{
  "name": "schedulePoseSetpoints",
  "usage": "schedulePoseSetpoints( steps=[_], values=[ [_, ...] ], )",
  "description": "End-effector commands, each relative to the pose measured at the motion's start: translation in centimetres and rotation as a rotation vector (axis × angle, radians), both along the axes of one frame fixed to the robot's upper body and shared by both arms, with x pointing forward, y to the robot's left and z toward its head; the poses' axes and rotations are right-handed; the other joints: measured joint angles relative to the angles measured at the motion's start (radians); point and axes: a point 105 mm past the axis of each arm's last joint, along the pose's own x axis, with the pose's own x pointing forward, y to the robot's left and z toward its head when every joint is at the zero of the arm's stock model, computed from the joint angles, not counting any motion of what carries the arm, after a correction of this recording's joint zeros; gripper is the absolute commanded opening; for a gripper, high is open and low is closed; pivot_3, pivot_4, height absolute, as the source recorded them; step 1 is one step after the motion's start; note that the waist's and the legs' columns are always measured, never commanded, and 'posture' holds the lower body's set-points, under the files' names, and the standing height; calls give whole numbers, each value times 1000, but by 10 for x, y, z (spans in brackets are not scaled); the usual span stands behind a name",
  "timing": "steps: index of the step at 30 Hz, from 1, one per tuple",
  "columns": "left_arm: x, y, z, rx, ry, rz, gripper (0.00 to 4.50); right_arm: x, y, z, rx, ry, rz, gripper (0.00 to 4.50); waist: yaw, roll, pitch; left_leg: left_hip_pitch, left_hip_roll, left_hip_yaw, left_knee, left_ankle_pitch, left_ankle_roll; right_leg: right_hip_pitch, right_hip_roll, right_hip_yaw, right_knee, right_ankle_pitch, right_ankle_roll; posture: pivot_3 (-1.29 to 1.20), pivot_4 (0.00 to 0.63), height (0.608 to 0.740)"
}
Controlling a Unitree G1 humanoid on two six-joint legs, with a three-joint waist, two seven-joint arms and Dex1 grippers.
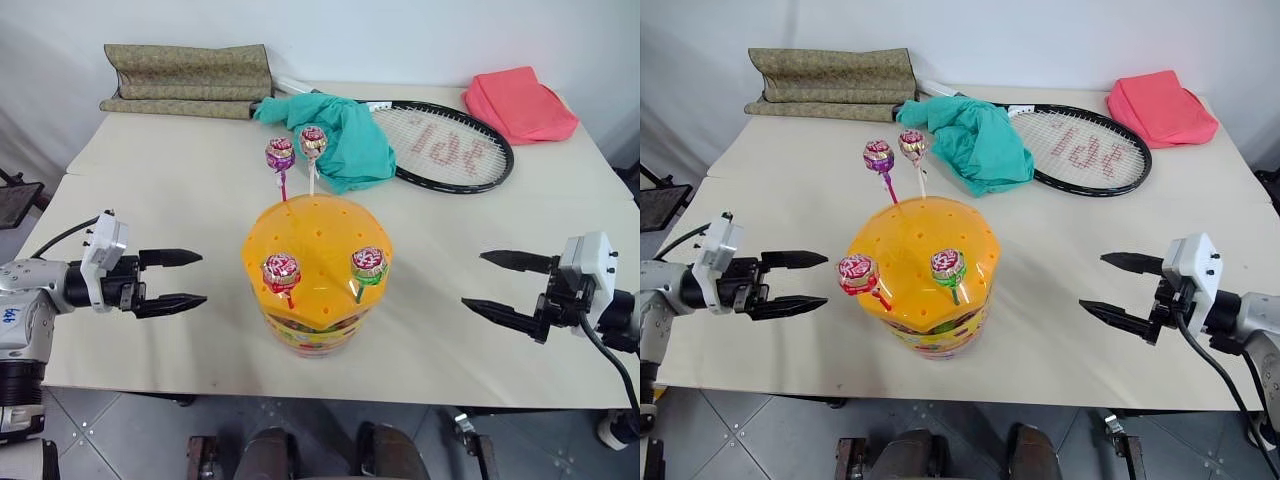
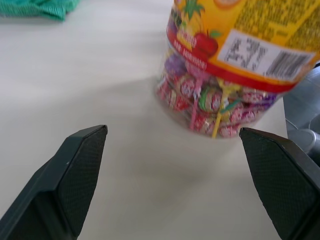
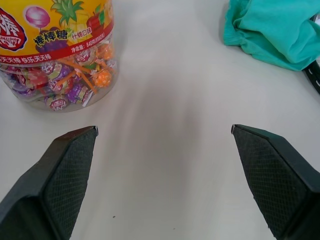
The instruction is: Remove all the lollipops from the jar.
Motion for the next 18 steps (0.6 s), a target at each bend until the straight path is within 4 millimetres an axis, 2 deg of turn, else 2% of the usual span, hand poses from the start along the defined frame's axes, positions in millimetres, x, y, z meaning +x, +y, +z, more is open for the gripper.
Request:
schedulePoseSetpoints(
  steps=[1, 11, 16, 18],
  values=[
    [-1, -2, 15, -29, -58, -11, 4500, 1, 1, 6, 2, -33, 9, 4478, -1, 0, 0, 0, 0, 0, 0, 0, 0, 0, 0, 0, 0, 0, 0, 0, 150, 740],
    [1, -2, 19, -31, -95, 25, 4500, 5, 1, 7, 0, -34, 20, 4478, 1, 0, 0, 0, 0, 0, 1, 0, 0, 0, 0, 0, 1, 0, 0, 0, 150, 740],
    [2, -3, 34, -72, -96, 63, 4500, 5, 2, 10, 4, -29, 36, 4478, -1, 0, 0, 0, 0, 0, 1, 0, 0, 0, 0, 0, 1, 0, 0, 0, 150, 740],
    [0, -4, 37, -16, -49, 64, 4500, 3, 3, 15, 4, -31, 55, 4478, -1, 0, 0, 0, 0, 0, 1, 0, 0, 0, 0, 0, 1, 0, 0, 0, 150, 740]
  ],
)
